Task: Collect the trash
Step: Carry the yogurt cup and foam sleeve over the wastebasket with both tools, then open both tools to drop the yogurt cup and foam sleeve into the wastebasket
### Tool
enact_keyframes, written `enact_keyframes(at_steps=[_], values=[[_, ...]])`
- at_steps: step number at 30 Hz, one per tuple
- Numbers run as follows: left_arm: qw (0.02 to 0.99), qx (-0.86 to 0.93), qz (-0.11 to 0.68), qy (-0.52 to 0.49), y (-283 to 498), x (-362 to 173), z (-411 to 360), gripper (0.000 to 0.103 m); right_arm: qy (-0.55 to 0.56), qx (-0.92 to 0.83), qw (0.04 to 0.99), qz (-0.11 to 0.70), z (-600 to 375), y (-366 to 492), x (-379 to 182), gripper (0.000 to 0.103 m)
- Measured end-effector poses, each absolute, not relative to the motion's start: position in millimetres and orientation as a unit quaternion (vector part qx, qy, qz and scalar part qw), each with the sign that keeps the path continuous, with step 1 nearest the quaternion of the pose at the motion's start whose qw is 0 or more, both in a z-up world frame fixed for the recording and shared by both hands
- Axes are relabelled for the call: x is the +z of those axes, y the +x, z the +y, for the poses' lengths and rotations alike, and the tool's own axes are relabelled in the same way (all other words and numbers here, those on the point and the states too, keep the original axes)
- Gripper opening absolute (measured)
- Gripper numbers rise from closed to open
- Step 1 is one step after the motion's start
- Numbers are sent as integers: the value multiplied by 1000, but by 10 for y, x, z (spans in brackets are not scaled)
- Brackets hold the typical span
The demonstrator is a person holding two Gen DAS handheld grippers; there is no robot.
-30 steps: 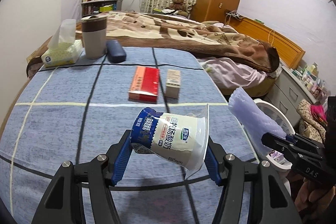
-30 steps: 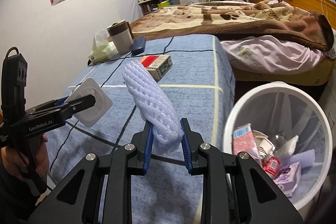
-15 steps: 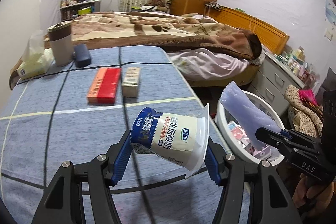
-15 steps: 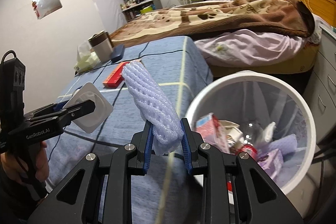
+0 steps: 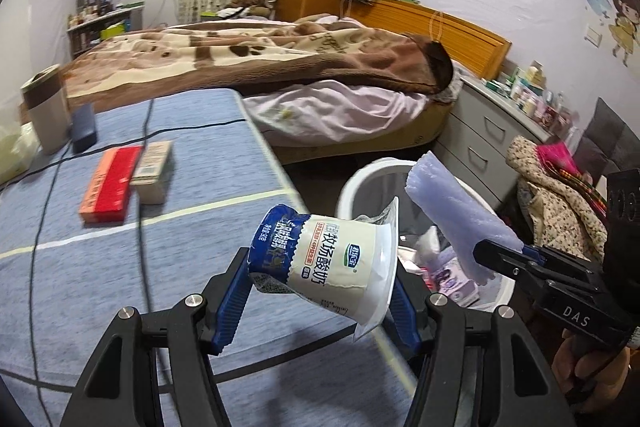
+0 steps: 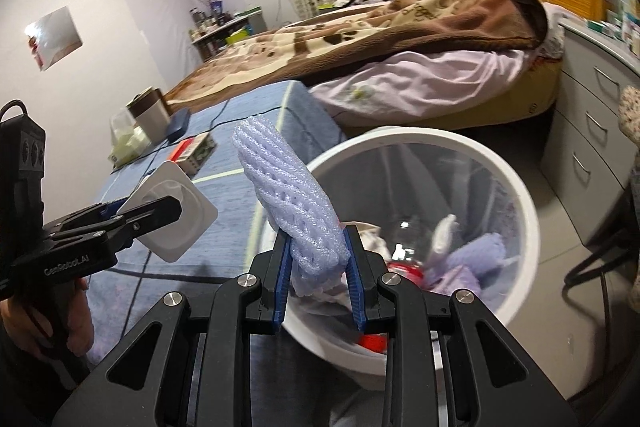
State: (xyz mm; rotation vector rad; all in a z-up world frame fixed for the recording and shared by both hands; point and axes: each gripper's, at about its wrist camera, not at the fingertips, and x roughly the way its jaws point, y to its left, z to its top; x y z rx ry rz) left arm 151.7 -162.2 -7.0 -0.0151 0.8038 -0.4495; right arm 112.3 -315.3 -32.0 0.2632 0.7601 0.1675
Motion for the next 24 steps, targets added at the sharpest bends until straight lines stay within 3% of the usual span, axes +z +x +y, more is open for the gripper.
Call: enact_keyframes(at_steps=[24], values=[[860,-304,409,26,1779,-325,-2573,63,158,8,908,389,-3660,1099,-496,27]])
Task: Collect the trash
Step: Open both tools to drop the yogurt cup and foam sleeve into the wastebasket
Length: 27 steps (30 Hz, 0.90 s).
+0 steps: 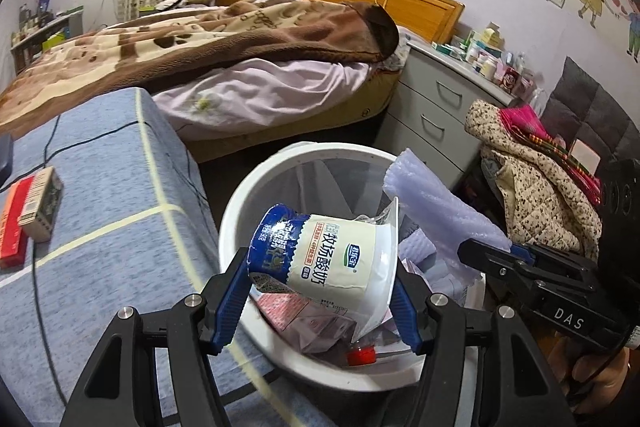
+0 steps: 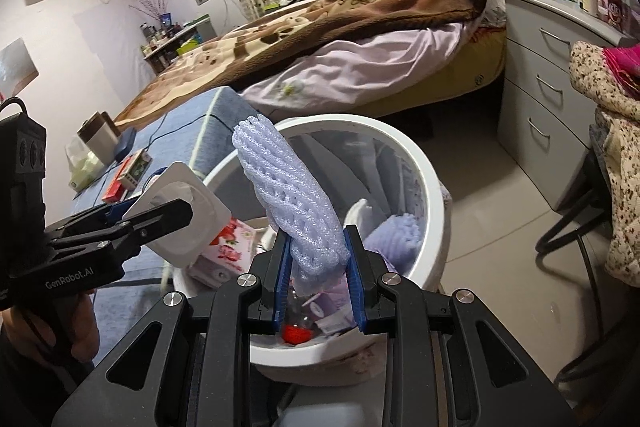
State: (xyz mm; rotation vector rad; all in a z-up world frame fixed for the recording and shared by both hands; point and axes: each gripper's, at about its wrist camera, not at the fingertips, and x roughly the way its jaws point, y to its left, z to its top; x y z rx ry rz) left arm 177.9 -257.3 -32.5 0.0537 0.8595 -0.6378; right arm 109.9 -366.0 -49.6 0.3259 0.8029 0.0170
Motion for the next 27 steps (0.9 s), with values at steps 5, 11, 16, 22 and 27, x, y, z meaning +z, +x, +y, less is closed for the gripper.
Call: enact_keyframes(at_steps=[5,11,16,22,27], values=[[859,-308,408,31,1847,-353,-2655,64,154,-4,907,391,-3695,1119,-504,37],[862,-304,406,24,1885,-361,-2639,68,145,-5,911,386,-3685,1109,-467,42],[864,-307,398,16,1873,-325,-2580,75,144,-7,914,380,-3683,1086,-411,42],[868,-304,393,11,1812,-253,-2490,75,137,1,916,376,-3604,1047,-337,42],[873,-290,393,2,1743,-206,-2341,75,129,14,918,374,-3490,1042,-285,42]])
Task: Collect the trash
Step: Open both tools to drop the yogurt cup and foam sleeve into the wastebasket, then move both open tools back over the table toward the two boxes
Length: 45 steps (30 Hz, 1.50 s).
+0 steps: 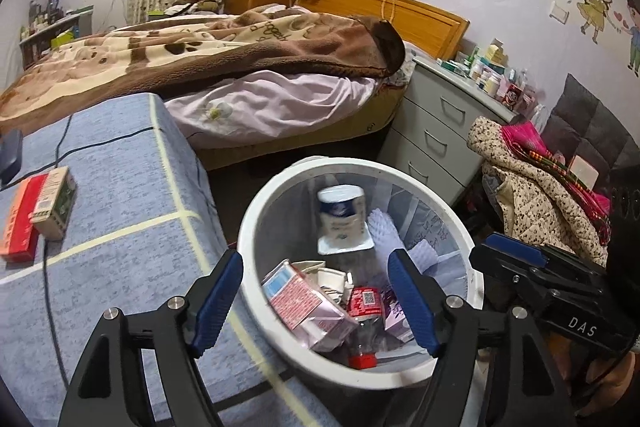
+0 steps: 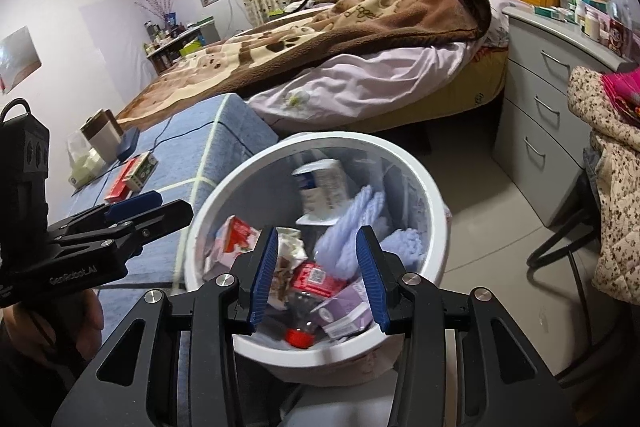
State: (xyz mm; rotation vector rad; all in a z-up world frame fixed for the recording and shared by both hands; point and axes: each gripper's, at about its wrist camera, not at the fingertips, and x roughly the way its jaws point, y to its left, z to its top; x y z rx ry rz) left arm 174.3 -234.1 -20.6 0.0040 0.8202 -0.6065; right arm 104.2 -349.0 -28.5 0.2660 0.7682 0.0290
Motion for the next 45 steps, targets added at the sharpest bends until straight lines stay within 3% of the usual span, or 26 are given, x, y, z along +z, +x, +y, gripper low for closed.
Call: enact_keyframes(at_steps=[13,15,16,45], values=[[890,-236,390,-22,1507,-120,-1654,74,111,62,922,365,-3111,1053,-174,43],[891,-230,392,-29,1485,-115,-1539,75,110,70,923,363,-3054,1061,-154,59],[893,-223,390,-31,1468,-108,-1463,75,109,74,923,362,-3023,1065,-146,61],[920,-88,376,-65,1169,-40,-227,74,62,172,908,377,-2226,1145,-24,61]])
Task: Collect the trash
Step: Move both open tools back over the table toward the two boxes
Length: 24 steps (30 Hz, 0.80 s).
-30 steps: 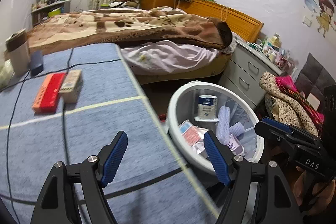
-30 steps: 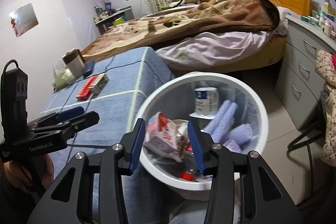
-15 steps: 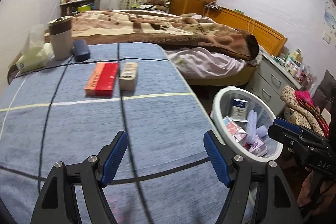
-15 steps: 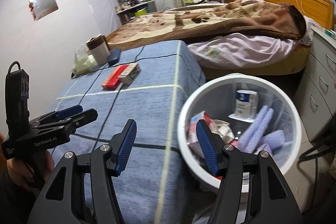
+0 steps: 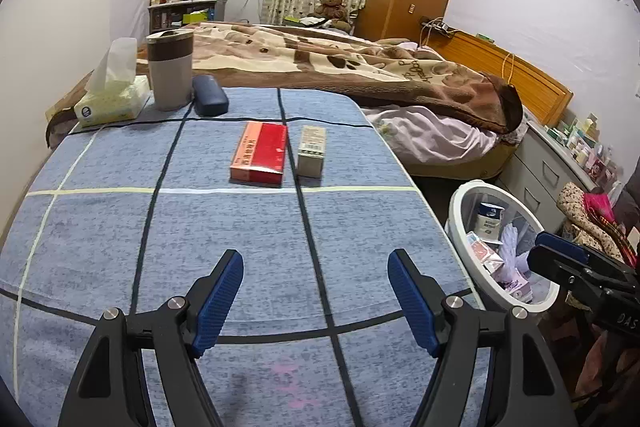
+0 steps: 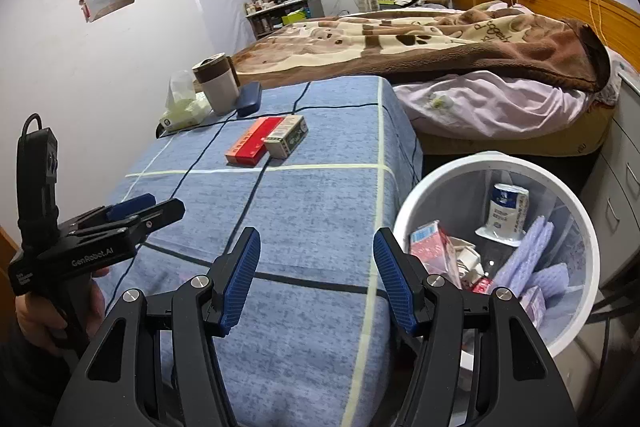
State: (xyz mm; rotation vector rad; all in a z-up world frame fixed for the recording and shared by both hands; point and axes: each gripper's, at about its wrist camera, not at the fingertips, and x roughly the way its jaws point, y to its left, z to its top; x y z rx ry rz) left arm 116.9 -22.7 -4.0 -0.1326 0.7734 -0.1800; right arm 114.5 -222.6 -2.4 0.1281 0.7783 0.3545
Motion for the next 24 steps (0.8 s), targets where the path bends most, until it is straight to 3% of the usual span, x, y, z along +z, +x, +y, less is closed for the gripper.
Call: enact_keyframes(at_steps=[24], values=[[921,-71,378,-62,1614,-140,253,75,45,177,900,395,-1758,1674,-43,60]])
